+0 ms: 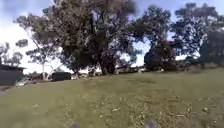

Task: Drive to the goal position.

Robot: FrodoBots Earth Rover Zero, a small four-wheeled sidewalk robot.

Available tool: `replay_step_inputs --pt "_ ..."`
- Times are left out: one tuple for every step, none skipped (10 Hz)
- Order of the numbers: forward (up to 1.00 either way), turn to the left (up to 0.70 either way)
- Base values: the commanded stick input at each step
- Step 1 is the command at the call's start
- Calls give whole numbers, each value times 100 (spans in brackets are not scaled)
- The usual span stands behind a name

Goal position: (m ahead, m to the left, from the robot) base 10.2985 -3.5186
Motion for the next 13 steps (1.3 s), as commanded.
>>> replay_step_inputs --pt "70 0" --pt "70 0" --pt "70 -32" --pt "70 -34" --pt "70 -34" --pt "70 -21" --pt "70 -16" --pt "70 -11" --pt "70 -8" --pt "70 -22" --pt "70 -32" --pt "70 -33" --pt "70 -33"
